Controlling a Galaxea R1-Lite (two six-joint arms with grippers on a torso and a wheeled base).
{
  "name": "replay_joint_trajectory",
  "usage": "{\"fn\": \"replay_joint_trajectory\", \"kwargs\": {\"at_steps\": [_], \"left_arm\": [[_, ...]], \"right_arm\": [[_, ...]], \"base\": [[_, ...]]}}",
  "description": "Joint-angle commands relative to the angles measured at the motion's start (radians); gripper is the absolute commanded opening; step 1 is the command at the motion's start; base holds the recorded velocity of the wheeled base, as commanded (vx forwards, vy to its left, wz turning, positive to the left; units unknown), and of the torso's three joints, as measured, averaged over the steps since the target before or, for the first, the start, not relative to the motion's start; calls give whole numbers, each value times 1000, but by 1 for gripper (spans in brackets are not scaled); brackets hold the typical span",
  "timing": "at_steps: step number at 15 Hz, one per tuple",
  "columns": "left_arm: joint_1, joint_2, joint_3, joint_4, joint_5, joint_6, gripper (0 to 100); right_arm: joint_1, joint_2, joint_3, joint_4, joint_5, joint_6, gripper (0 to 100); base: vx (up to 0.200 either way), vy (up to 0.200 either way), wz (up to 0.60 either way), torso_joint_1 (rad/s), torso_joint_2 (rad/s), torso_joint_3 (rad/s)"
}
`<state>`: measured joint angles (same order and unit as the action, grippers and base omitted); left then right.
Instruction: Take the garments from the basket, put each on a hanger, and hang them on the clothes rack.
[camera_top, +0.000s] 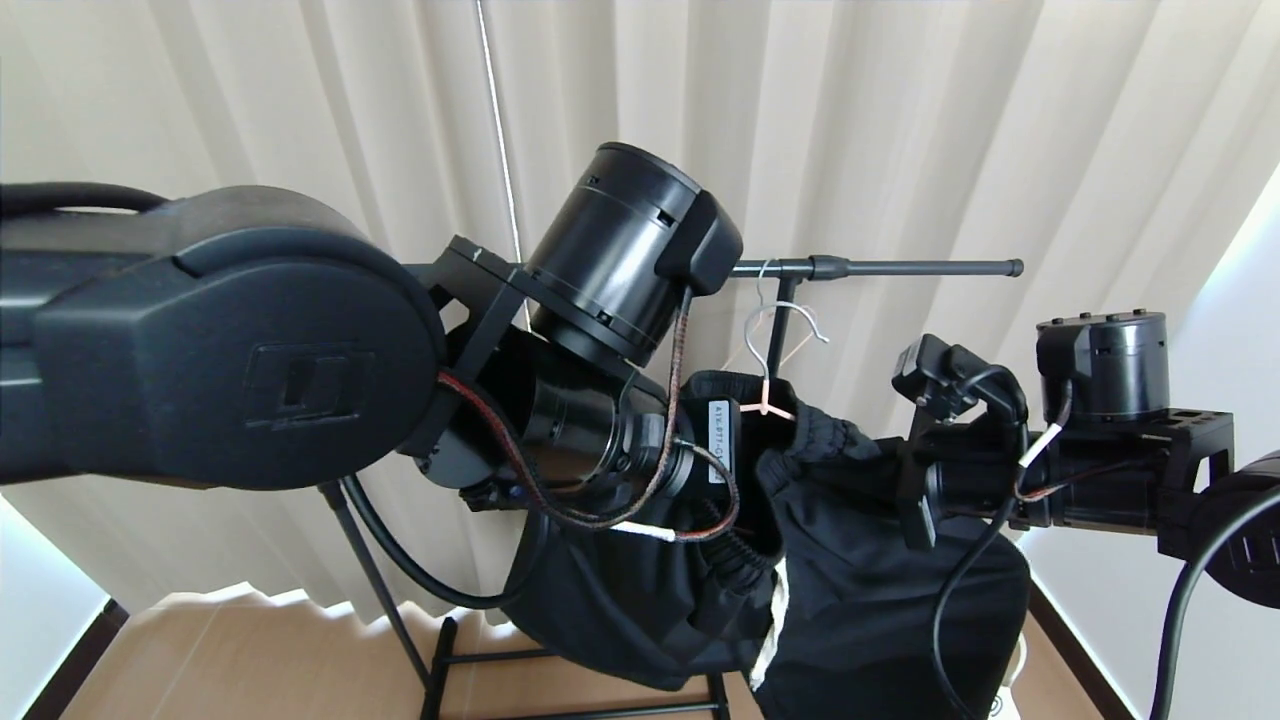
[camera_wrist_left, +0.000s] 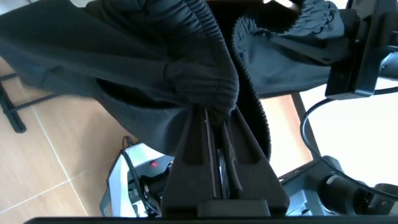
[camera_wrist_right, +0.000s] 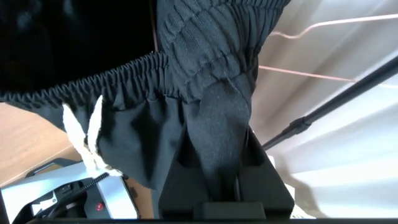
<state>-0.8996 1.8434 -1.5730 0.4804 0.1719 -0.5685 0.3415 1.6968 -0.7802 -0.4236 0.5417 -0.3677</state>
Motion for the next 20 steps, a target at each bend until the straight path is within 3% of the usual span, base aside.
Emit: {"fn": "replay_joint_trajectory", "kwargs": {"at_steps": [1,5,7,10,20], "left_arm": [[-16,2,25,-2,3,4,0],[-47,4,93,-3,41,24,0],[-45,4,122,-8,64,42,0],[-45,5,195,-117,93,50,0],[-44,7,223,-148,121,68,0]], "right_arm": [[1,-3,15,-32,30,1,0],[1,-8,72,-168,52,21,0],[2,-25,76,-181,64,27,0],[2,-83,102,-182,142,27,0],[30,-134,125,-182,146,27,0]], "base": [[0,0,0,0,0,0],[0,0,0,0,0,0],[0,0,0,0,0,0],[0,0,0,0,0,0],[0,0,0,0,0,0]]}}
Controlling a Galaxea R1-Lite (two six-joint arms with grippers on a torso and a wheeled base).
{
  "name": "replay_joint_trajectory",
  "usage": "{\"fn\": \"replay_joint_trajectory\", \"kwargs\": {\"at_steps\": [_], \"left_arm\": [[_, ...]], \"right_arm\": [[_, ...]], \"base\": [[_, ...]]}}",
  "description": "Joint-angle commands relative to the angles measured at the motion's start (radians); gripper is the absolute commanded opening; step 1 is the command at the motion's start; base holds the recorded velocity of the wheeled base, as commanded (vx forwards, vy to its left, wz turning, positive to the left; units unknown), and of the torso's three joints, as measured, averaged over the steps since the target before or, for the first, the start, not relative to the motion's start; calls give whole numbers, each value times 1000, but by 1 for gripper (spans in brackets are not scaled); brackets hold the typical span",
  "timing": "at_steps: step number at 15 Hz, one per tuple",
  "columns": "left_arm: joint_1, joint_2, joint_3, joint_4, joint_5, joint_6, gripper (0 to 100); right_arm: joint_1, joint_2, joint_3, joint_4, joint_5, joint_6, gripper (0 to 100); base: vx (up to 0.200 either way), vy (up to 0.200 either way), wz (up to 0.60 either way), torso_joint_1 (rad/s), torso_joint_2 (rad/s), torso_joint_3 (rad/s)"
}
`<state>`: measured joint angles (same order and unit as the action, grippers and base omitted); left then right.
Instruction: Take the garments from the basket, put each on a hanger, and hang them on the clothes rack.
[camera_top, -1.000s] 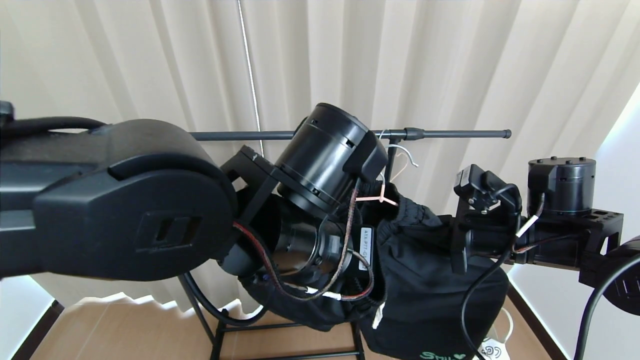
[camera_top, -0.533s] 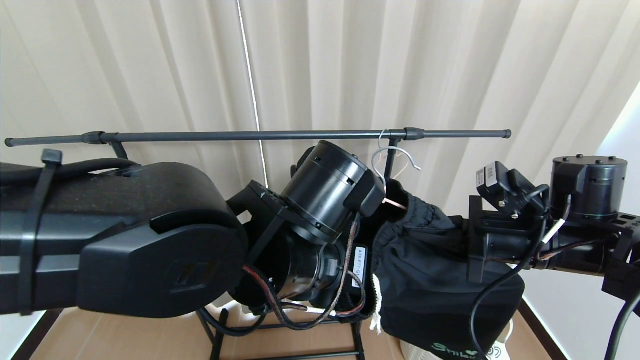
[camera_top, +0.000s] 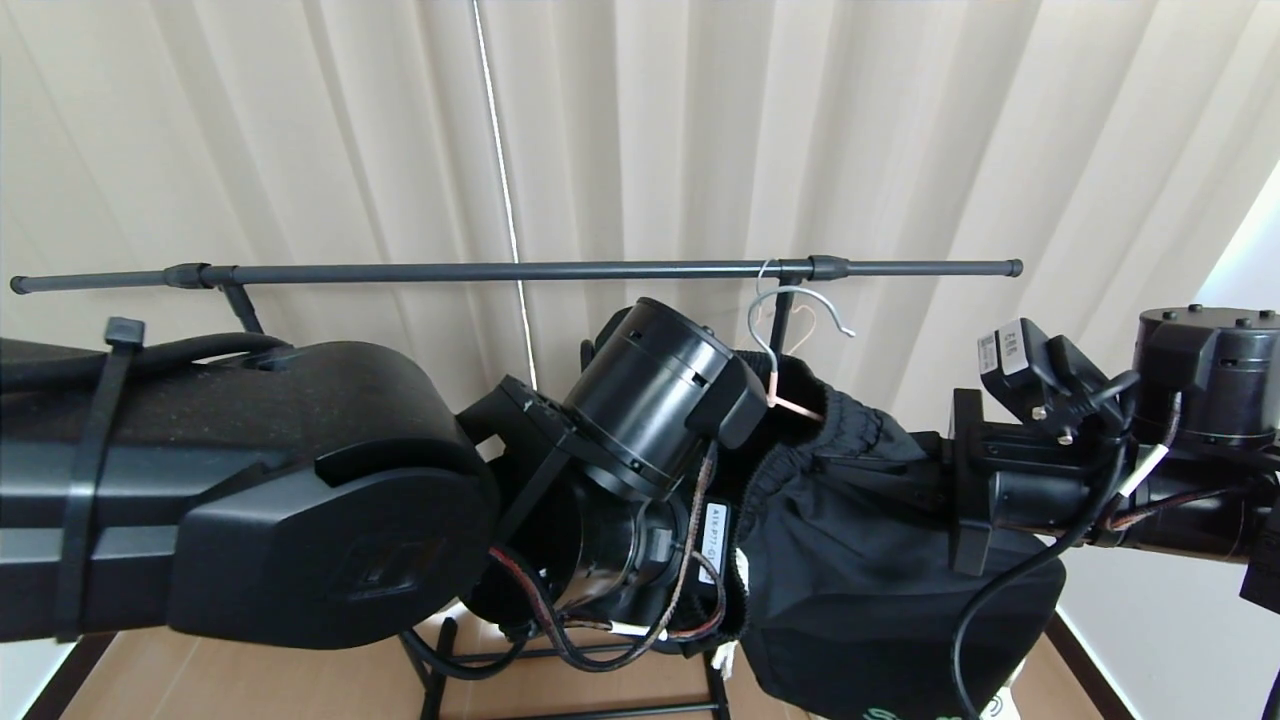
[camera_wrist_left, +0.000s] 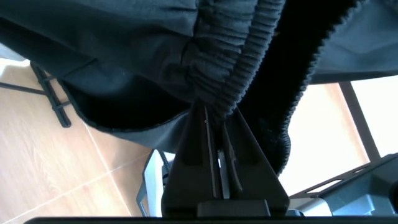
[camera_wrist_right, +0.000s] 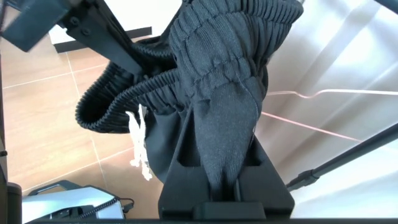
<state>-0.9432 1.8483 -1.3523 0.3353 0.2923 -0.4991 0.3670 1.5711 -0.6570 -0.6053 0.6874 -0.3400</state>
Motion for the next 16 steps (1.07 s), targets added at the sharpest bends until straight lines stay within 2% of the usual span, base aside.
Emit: {"fn": "replay_joint_trajectory", "kwargs": {"at_steps": [1,4,5,9,10,14,16], "left_arm": [[0,2,2,-4,1,-1,0],[0,3,2,-10,1,-2,0],[0,3,2,-10,1,-1,100],[-6,-9,7,-7,47,1,100],[-11,-44,42,-9,73,17,100],[-31,-162,140,-10,76,68,100],[-42,-253,219,-15,90,131,100]], "right_arm": [[6,-11,2,-1,0,-1,0],[6,-34,10,-1,1,-1,0],[6,-34,10,-1,1,-1,0],[6,-34,8,-1,0,-1,0],[6,-36,8,-1,0,-1,0],[6,-29,7,-1,0,-1,0],[6,-26,7,-1,0,-1,0]], "base": [[0,0,0,0,0,0],[0,0,0,0,0,0],[0,0,0,0,0,0],[0,0,0,0,0,0],[0,0,0,0,0,0],[0,0,0,0,0,0],[0,0,0,0,0,0]]}}
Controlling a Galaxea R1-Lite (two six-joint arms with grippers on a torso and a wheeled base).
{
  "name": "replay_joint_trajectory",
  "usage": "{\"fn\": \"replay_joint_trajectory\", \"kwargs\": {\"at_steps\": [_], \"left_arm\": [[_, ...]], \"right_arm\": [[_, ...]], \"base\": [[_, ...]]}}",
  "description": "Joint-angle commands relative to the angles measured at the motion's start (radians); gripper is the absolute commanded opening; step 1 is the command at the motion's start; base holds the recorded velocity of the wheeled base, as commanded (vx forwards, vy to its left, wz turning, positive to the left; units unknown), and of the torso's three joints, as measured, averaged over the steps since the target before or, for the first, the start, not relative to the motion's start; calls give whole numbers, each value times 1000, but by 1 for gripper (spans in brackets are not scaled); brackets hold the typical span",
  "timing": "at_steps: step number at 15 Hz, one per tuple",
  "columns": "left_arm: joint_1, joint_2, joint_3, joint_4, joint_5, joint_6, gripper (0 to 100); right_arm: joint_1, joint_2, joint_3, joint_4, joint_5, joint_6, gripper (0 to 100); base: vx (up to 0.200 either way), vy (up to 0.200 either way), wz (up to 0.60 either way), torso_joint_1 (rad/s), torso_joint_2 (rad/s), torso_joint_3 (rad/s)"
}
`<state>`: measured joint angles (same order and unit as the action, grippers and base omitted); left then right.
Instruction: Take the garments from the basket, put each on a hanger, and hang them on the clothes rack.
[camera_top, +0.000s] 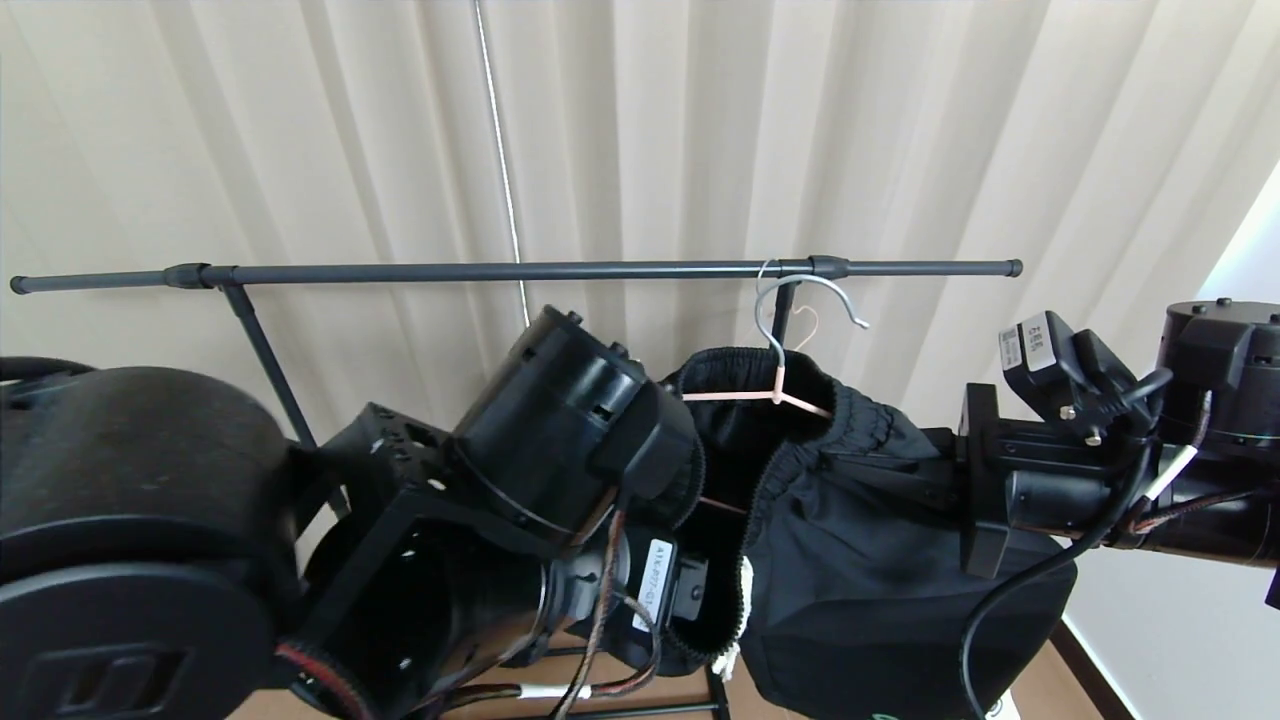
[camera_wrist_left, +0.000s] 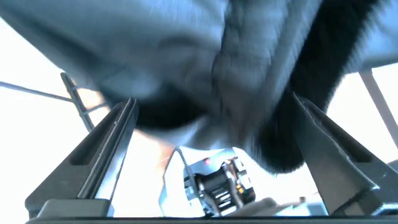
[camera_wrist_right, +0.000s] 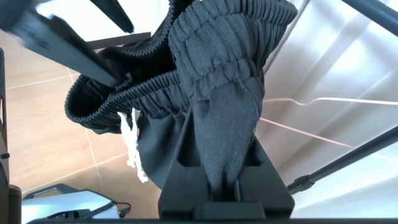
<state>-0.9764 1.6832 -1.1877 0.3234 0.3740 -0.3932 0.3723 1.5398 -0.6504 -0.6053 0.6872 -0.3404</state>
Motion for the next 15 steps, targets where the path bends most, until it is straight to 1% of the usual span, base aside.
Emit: {"fn": "replay_joint_trajectory", "kwargs": {"at_steps": [1,2,3,4,5,6,7,8,9,10,12,13,14,15], "left_arm": [[-5,-129,99,-40,17,62,100],[-2,-138,112,-58,17,71,100],[25,-161,157,-132,19,129,100],[30,-163,160,-138,19,137,100],[70,-198,191,-184,19,238,100],[88,-224,204,-208,11,310,100],[104,-238,206,-222,8,355,100],[130,-255,197,-234,-6,425,100],[156,-260,188,-239,-61,481,100],[189,-264,184,-244,-133,528,100],[258,-267,180,-244,-296,640,100],[274,-264,180,-244,-340,666,100],[314,-250,180,-239,-455,744,100],[323,-241,180,-239,-481,764,100]], "right_arm": [[0,8,0,-1,0,0,0],[0,10,0,-1,2,0,0],[0,13,2,-1,2,0,0],[0,14,2,-1,3,0,0],[0,22,2,-1,18,0,0],[0,25,3,-1,55,0,0],[0,26,3,-1,72,0,0],[0,29,6,-1,90,1,0],[0,40,11,-2,114,0,0],[0,46,12,-7,138,0,0],[-1,57,17,-8,170,0,0],[0,57,18,-8,175,0,0],[0,59,21,-8,198,0,0],[0,59,21,-8,204,0,0]], "base": [[0,0,0,0,0,0],[0,0,0,0,0,0],[0,0,0,0,0,0],[0,0,0,0,0,0],[0,0,0,0,0,0],[0,0,0,0,0,0],[0,0,0,0,0,0],[0,0,0,0,0,0],[0,0,0,0,0,0],[0,0,0,0,0,0],[0,0,0,0,0,0],[0,0,0,0,0,0],[0,0,0,0,0,0],[0,0,0,0,0,0]]}}
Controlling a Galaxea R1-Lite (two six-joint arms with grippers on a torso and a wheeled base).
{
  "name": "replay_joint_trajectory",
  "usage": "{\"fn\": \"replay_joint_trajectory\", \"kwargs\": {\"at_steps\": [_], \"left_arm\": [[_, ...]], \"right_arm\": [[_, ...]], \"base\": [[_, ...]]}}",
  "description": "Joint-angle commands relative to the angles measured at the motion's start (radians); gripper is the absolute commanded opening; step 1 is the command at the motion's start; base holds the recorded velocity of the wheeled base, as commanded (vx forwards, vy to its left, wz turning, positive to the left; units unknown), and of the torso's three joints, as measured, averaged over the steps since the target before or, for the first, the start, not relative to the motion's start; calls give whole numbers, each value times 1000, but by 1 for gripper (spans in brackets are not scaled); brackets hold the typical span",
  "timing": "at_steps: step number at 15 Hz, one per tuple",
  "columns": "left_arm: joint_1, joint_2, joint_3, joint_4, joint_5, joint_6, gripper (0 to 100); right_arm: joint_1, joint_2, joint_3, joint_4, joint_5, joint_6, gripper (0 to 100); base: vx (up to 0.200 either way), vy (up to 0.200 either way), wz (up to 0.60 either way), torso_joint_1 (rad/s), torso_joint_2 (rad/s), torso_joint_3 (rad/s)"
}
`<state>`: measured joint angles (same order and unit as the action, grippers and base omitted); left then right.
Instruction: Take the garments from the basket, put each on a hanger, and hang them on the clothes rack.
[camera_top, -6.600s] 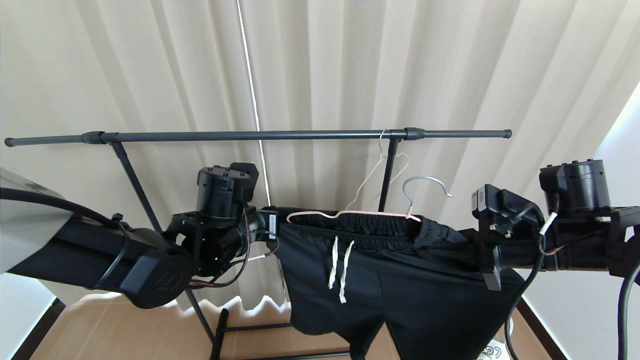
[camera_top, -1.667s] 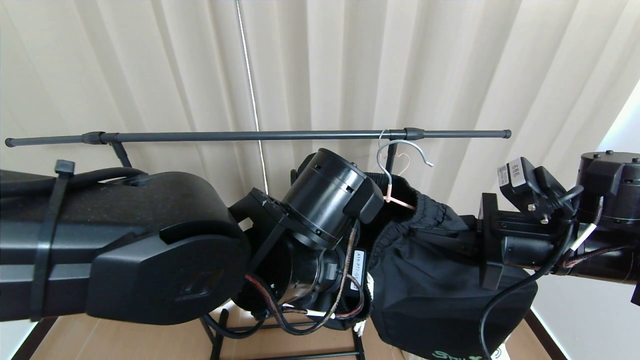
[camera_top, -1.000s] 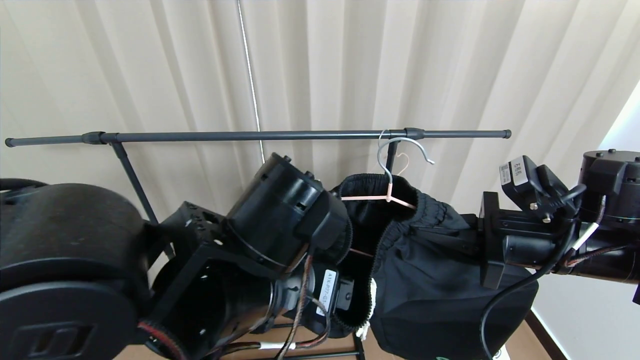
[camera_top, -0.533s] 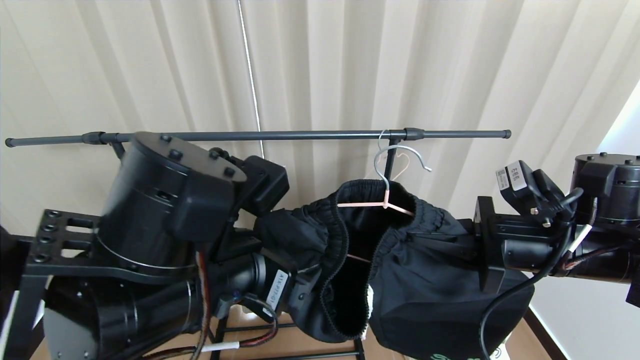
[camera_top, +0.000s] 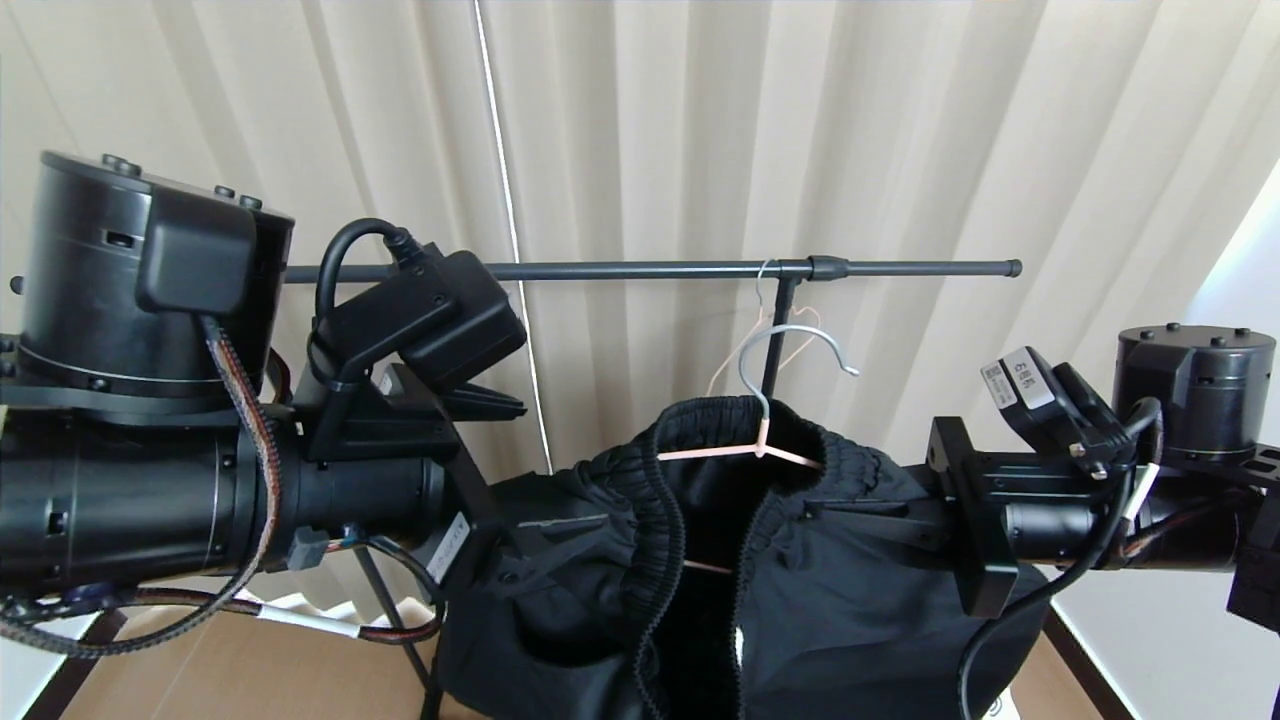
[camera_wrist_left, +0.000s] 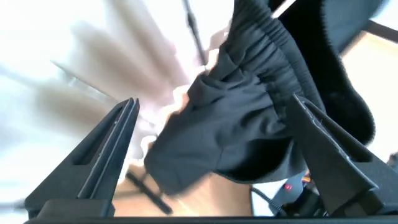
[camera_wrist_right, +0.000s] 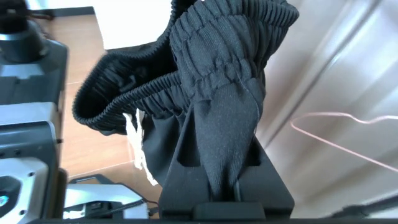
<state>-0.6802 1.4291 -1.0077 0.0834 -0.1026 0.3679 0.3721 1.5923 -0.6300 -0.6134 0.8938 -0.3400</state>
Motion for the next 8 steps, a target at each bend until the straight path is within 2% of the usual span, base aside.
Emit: {"fn": "replay_joint_trajectory", "kwargs": {"at_steps": [1,3,8], "left_arm": [[85,59,-23,4,-155,126,100],[99,123,-89,35,-259,206,100],[93,223,-169,73,-365,230,100]], "right_arm": [[1,5,7,0,11,-1,0],[1,6,7,1,11,-1,0],[1,18,9,0,53,-1,0]], "base": [[0,0,0,0,0,0],[0,0,0,0,0,0],[0,0,0,0,0,0]]}}
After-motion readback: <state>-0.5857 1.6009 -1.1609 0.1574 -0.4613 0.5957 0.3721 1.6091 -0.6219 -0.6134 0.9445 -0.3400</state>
